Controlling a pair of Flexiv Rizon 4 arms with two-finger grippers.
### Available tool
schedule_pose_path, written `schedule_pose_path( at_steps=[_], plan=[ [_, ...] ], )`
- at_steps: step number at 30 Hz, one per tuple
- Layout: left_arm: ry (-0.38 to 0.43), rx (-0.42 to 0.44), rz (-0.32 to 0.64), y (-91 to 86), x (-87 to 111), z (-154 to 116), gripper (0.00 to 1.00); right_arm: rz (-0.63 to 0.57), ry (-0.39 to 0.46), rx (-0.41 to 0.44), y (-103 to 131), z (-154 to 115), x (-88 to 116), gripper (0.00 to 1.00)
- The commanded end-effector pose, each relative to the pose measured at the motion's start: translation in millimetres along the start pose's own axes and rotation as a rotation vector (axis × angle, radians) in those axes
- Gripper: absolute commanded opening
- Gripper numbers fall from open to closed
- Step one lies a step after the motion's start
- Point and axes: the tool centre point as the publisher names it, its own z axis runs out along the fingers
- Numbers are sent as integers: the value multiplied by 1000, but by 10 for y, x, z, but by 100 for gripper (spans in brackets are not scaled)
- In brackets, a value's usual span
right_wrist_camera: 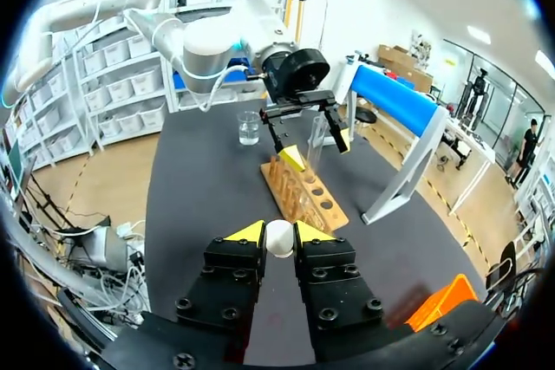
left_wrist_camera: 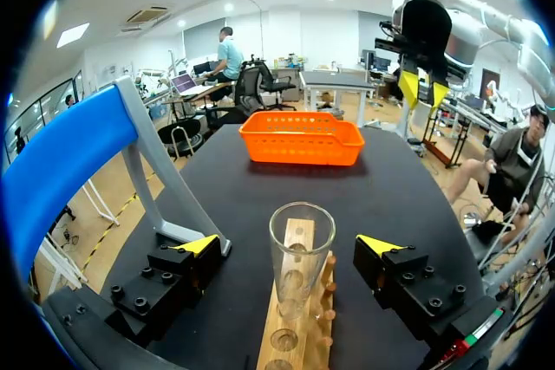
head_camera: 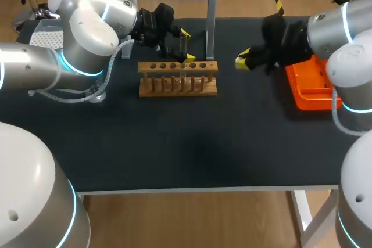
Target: Invert the test tube, pick up the pipette, mount the tip to pipette, aspirate from beaker and dispense into the tube, eject the tip, return the pipette, and cap with the stopper.
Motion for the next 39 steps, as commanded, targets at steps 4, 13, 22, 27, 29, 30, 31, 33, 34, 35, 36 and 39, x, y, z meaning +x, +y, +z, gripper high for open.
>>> schedule_pose_path(
  at_steps=[4, 13, 22, 27, 29, 30, 31, 33, 34, 35, 36, 39],
  plan=[
    [2, -3, -1, -8, -1, -4, 100, 0, 29, 16, 17, -46, -19, 0],
    [2, -3, -1, -8, -1, -4, 100, -38, 51, 3, 168, 95, -157, 0],
    [2, -3, -1, -8, -1, -4, 100, -113, 140, 21, 514, 483, -435, 0],
    [2, -3, -1, -8, -1, -4, 100, -155, 181, 53, 677, 656, -527, 0],
    [2, -3, -1, -8, -1, -4, 100, -168, 200, 62, 739, 720, -550, 0],
    [2, -3, -1, -8, -1, -4, 100, -175, 204, 67, 766, 751, -558, 0],
    [2, -3, -1, -8, -1, -4, 100, -176, 207, 69, 791, 782, -567, 0],
    [2, -3, -1, -8, -1, -4, 100, -178, 216, 70, 836, 834, -579, 0],
    [2, -3, -1, -8, -1, -4, 100, -177, 222, 70, 859, 854, -585, 0],
    [2, -3, -1, -8, -1, -4, 100, -177, 225, 70, 876, 872, -586, 0],
    [2, -3, -1, -8, -1, -4, 100, -178, 227, 71, 896, 888, -589, 0],
    [2, -3, -1, -8, -1, -4, 100, -178, 235, 69, 952, 924, -606, 0]
  ],
)
